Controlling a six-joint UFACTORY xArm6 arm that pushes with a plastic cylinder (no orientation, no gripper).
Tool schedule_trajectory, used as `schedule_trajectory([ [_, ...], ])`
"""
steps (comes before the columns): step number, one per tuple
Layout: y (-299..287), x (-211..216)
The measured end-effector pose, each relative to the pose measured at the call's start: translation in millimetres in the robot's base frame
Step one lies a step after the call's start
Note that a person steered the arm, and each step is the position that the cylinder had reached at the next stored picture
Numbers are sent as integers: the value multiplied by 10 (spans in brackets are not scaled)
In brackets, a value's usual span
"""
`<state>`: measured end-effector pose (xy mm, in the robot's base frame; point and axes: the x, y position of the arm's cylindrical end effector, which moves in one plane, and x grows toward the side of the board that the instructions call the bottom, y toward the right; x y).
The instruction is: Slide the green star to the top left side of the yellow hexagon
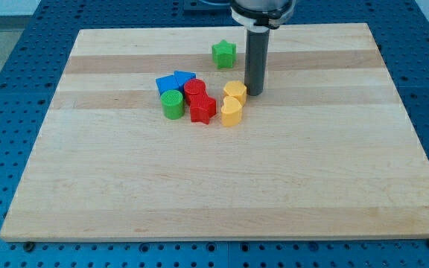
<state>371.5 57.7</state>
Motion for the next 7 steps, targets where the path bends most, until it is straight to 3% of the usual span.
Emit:
schedule_trajectory([
  [1, 290, -197],
  [2, 312, -716],
  [4, -304, -1355],
  [5, -656, -1293],
  [7, -658, -650],
])
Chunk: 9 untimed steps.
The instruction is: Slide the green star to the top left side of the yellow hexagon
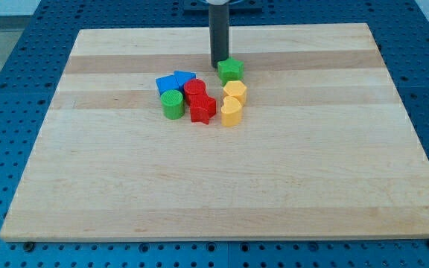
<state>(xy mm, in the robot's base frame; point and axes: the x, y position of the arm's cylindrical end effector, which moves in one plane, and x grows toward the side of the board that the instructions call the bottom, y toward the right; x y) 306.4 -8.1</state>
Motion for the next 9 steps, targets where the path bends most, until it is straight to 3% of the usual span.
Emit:
schedule_trajectory([
  [1, 5, -70],
  [2, 316, -304],
  [3, 796, -263],
  [5, 342, 293],
  [9, 251, 90],
])
